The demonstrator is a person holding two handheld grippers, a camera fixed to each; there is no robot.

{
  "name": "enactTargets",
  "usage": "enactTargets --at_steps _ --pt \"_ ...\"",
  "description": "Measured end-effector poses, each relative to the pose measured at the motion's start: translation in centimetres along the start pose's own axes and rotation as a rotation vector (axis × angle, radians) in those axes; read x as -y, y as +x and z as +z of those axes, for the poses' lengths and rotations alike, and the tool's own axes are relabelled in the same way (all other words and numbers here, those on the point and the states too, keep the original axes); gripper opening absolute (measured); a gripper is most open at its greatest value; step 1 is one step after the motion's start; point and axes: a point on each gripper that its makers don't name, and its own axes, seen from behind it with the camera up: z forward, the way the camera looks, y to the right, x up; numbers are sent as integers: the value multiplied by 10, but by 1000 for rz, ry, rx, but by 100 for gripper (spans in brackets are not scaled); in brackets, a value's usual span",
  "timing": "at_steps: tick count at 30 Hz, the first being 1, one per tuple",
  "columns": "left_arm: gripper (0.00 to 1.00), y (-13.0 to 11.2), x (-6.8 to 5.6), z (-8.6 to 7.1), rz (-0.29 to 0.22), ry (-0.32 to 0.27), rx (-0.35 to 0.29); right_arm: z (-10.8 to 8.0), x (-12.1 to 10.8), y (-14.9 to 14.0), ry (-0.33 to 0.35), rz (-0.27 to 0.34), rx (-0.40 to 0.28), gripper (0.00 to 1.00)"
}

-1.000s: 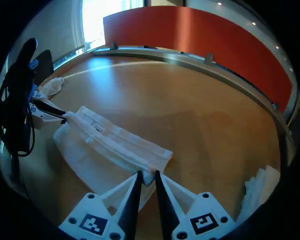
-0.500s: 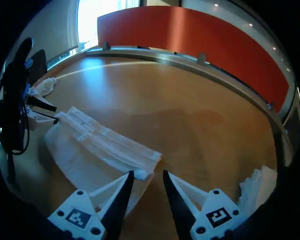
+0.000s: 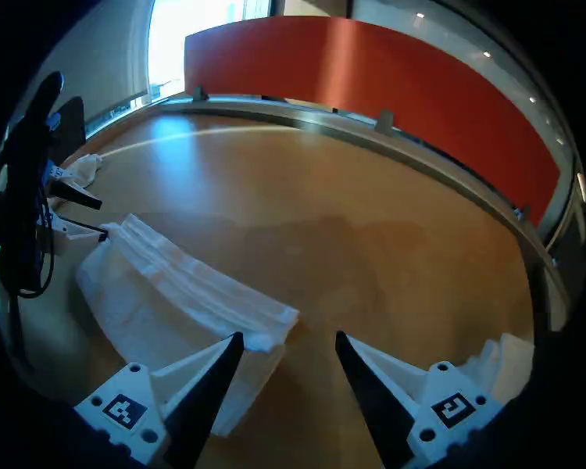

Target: Fold towel

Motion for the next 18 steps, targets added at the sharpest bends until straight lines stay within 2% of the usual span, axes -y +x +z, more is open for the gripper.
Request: enactTargets --at_steps 6,18 --pt "96 5 2 0 -7 9 -8 0 -2 5 -4 -3 -11 99" --pt "96 9 2 -1 -17 13 -17 -2 -6 8 -12 -8 -22 99"
